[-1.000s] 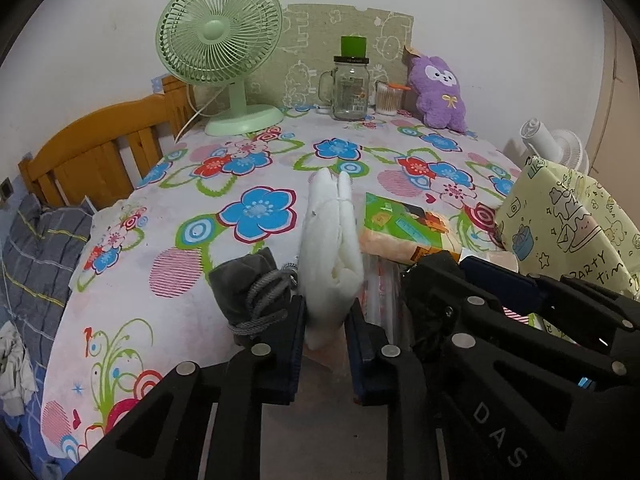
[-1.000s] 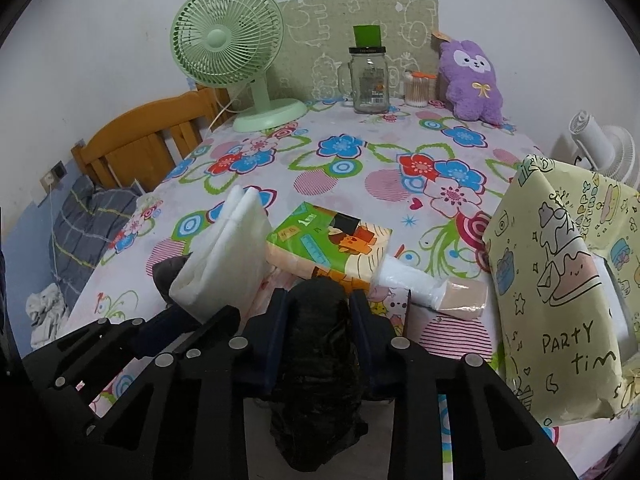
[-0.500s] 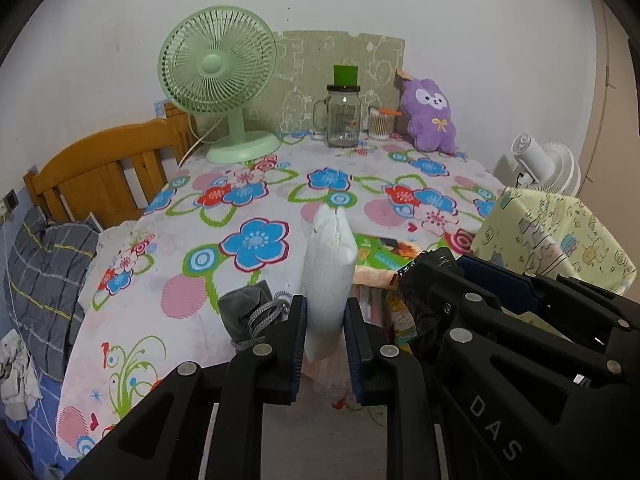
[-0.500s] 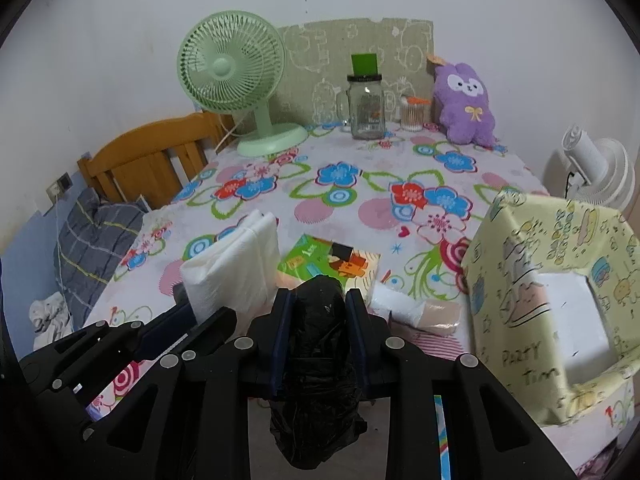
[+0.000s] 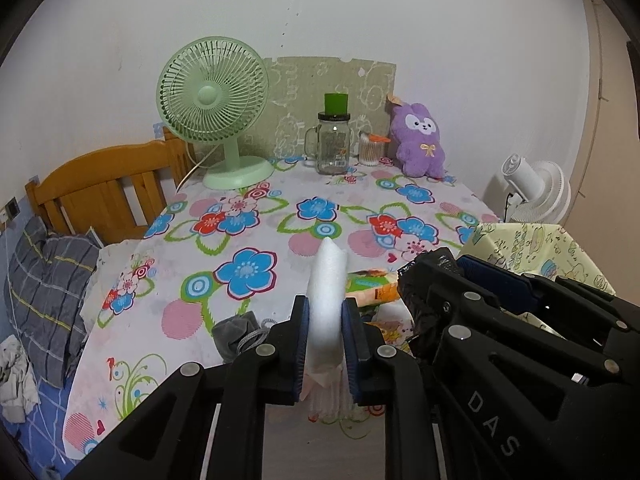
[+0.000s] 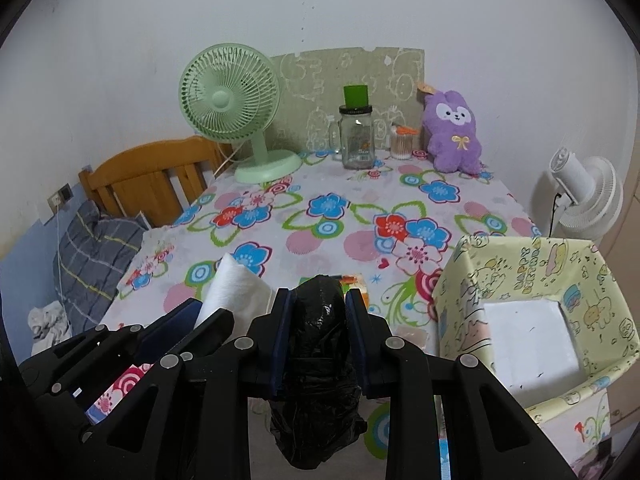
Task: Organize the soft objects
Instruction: 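Grasp the black plastic bag with the right tool while the left tool grasps the white tissue roll, then carry the black bag into the paper box and open the right tool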
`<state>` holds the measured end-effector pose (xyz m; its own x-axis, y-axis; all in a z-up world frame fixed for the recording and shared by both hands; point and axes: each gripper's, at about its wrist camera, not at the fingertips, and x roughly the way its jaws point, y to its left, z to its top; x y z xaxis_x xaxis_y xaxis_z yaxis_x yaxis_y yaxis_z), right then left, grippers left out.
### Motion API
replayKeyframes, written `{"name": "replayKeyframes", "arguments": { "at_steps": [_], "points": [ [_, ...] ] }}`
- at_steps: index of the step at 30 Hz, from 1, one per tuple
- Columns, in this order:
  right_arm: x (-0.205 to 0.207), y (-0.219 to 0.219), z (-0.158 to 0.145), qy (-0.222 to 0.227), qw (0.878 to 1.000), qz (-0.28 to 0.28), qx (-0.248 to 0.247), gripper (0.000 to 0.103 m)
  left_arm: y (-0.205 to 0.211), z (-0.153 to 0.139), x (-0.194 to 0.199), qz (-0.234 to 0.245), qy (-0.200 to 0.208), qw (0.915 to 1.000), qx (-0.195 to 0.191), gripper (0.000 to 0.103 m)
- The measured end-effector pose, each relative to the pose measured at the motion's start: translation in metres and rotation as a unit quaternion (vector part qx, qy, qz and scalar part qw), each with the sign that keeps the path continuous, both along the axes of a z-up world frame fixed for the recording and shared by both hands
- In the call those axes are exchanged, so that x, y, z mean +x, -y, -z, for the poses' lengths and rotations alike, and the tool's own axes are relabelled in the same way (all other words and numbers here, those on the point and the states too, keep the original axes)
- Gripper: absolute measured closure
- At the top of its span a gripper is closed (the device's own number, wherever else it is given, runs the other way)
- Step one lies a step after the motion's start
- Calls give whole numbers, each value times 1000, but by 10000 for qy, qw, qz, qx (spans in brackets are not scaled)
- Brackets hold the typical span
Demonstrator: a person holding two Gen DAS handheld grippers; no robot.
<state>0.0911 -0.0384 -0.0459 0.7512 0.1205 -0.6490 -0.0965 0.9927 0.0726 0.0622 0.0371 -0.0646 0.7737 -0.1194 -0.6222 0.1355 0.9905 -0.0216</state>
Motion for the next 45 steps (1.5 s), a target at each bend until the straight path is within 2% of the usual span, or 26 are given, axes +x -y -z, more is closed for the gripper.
{"name": "replayKeyframes", "arguments": {
  "at_steps": [21,45],
  "points": [
    [-4,28,-45,362,9992,131,-42,72,30,-39,-3,135,240,9995,-137,88],
    [-19,105,-61,545,9978,372,-23,72,105,-51,-10,468,434,9979,-124,88]
  ]
}}
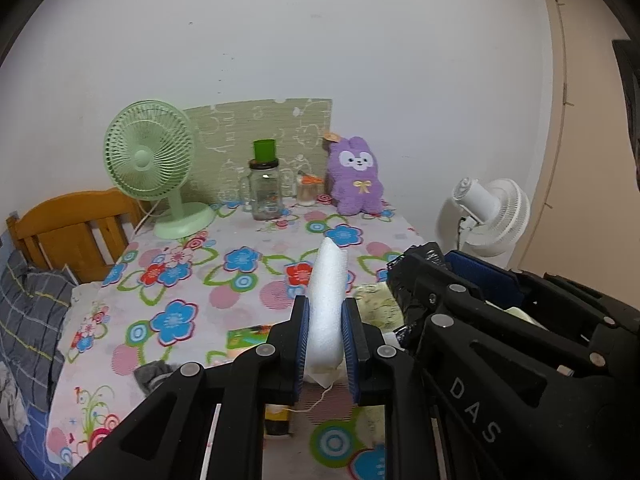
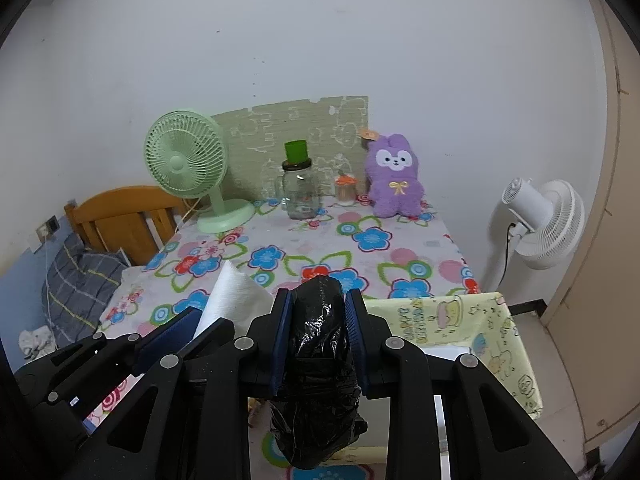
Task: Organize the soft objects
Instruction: 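Carry the black bag into the paper box and open the right tool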
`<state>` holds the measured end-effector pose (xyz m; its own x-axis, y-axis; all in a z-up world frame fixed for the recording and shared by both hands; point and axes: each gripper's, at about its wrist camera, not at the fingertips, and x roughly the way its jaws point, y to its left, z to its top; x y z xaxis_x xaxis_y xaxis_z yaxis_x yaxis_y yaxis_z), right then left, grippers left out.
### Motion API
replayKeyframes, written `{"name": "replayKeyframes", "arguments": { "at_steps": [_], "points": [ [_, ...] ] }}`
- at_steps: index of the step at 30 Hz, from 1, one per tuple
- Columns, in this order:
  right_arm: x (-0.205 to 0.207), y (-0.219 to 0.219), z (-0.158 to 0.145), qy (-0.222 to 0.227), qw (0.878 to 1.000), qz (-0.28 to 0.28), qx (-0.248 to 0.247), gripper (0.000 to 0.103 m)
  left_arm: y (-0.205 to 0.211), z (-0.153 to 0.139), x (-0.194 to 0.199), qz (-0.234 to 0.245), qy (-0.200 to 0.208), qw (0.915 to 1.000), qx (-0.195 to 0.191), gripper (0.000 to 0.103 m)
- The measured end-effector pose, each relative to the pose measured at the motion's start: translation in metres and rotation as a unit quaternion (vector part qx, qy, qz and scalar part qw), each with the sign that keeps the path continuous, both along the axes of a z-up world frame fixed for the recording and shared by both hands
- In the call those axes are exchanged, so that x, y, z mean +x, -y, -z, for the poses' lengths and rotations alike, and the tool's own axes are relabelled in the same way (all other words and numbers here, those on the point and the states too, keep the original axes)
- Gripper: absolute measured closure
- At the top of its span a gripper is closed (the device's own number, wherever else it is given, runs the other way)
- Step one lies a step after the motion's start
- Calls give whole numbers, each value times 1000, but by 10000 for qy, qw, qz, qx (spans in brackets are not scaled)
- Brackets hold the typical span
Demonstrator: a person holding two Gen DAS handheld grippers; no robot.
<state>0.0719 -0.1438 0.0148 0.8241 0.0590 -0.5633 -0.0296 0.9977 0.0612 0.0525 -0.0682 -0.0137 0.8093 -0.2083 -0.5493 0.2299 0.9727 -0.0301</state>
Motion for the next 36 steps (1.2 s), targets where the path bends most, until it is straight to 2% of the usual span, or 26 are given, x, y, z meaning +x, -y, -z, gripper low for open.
{"name": "replayKeyframes", "arguments": {
  "at_steps": [22,36],
  "points": [
    [1,72,6,-35,9988,482,-27,72,72,6,12,584,14,9981,187,88],
    [22,107,33,-348,9964,766,51,72,103,32,36,853,-354,9954,236,88]
  ]
}}
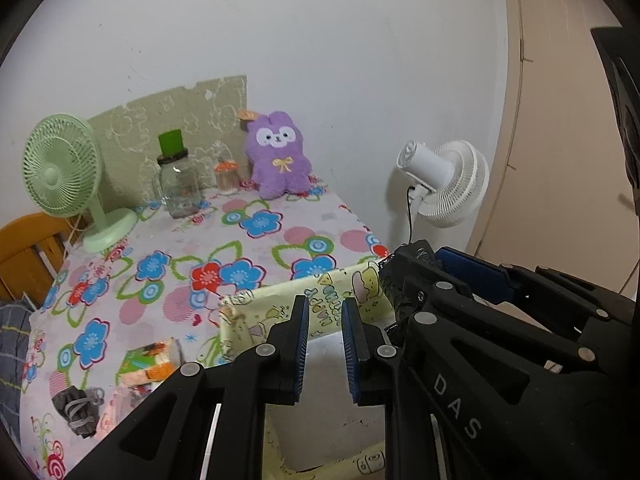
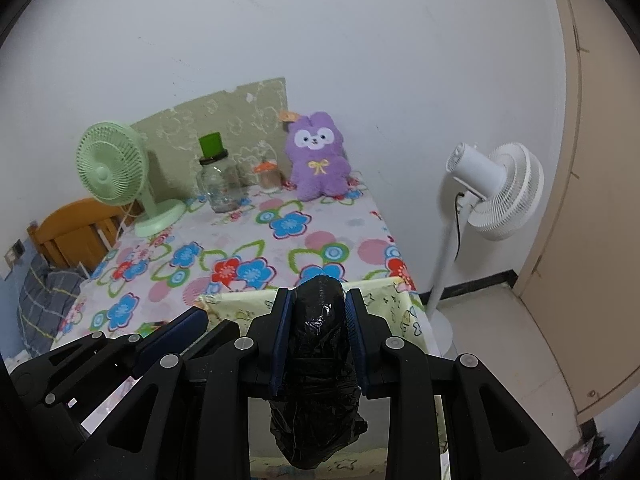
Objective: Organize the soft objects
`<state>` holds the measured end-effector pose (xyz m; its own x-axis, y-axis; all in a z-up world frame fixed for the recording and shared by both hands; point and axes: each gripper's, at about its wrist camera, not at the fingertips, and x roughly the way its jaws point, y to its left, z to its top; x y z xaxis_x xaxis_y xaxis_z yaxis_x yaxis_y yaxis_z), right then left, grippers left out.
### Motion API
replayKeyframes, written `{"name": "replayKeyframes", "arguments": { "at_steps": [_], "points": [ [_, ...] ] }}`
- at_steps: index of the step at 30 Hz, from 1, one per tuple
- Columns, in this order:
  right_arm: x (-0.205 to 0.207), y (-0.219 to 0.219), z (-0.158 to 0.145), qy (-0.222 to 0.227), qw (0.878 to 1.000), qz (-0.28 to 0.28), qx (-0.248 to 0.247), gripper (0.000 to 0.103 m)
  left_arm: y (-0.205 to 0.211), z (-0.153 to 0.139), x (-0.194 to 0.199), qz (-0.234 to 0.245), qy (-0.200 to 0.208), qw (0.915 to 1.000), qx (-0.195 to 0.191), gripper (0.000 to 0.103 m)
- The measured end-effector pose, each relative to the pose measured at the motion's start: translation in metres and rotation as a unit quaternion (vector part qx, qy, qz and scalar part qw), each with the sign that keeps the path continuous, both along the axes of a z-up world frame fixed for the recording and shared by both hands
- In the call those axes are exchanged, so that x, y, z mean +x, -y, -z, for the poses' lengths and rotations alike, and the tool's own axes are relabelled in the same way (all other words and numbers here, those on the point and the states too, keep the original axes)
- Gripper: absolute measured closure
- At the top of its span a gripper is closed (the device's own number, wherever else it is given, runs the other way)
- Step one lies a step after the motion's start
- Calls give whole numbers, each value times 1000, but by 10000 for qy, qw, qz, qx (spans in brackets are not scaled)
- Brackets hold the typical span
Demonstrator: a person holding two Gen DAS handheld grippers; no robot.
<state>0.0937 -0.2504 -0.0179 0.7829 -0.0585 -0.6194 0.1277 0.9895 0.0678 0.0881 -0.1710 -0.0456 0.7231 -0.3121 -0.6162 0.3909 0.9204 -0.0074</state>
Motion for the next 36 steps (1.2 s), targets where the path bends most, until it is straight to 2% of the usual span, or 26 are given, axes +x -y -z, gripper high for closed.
{"name": "replayKeyframes", "arguments": {
  "at_steps": [4,9,12,13,14,16,17,19,26,36],
  "points": [
    [10,4,12,-145,9999,35,38,72,3,10,9,7,-146,9999,61,87],
    [17,6,23,-277,9996,25,93,72,4,18,14,-25,-240,9996,122,72],
    [20,6,26,-318,9994,14,129,72,3,20,18,-33,-289,9995,121,53],
    [21,6,27,-326,9994,7,142,71,3,21,19,-53,-299,9994,140,37],
    [23,6,27,-349,9993,4,124,70,3,21,20,-88,-299,9994,169,27],
    [24,4,28,-376,9993,50,1,59,2,22,20,-175,-289,9992,215,26],
    [24,4,27,-376,9992,98,-65,54,1,22,21,-174,-318,9991,207,19],
    [22,5,26,-321,9995,62,-35,23,-1,21,21,-139,-360,9992,114,12],
    [12,0,17,-192,9997,56,-115,17,-6,15,15,-285,-242,9992,171,0],
    [-3,-20,2,-65,9999,-43,-94,16,-29,2,1,-270,-154,9995,45,0]
  ]
}}
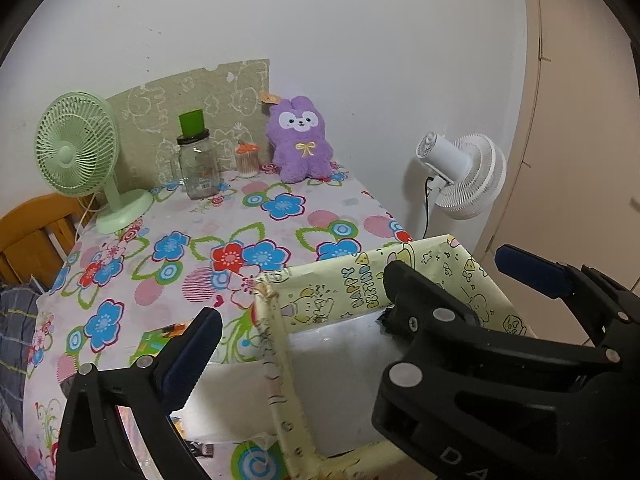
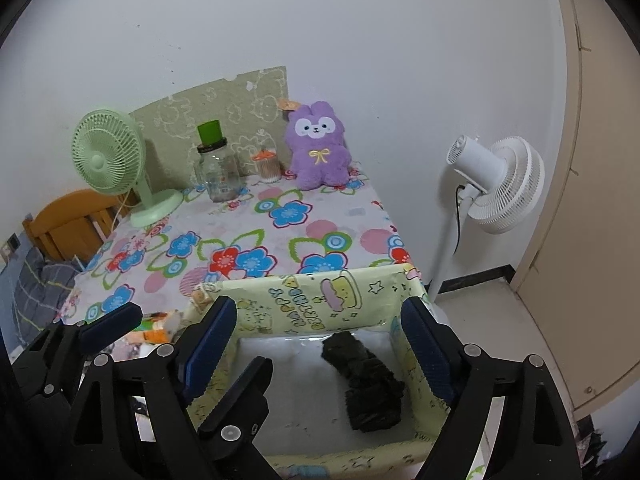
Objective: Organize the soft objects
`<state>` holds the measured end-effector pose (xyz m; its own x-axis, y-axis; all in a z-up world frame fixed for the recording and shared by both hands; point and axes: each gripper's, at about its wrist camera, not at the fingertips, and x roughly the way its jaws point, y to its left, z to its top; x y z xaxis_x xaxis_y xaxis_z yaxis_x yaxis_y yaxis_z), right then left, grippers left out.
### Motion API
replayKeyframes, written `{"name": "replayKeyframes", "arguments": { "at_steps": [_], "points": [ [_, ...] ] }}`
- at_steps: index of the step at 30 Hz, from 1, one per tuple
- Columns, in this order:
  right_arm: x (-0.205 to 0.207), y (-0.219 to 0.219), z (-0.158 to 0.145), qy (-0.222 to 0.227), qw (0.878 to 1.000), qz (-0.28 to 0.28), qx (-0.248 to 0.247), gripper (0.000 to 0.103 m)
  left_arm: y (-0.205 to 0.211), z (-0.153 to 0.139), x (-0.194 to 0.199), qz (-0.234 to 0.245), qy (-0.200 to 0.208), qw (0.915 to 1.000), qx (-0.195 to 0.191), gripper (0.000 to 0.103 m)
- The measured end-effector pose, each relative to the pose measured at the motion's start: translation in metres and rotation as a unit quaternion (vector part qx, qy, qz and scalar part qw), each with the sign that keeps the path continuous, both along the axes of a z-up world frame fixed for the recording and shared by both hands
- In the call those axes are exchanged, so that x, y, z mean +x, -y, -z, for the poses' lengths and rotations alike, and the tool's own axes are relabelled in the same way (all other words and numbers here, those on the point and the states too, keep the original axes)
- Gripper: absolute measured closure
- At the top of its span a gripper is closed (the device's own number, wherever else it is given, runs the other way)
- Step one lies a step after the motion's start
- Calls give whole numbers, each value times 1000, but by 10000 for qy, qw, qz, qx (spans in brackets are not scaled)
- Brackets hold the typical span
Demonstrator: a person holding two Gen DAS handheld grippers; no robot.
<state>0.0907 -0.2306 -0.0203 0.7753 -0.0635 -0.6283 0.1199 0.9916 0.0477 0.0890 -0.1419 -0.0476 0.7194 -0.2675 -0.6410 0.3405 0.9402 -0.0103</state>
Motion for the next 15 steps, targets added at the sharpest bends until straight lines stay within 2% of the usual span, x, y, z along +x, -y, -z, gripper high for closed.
{"name": "replayKeyframes", "arguments": {
  "at_steps": [15],
  "points": [
    [-23,-47,-17,225,9997,-115,55,16,-46,-18,-22,-113,169,9997,-97,1]
  ]
}}
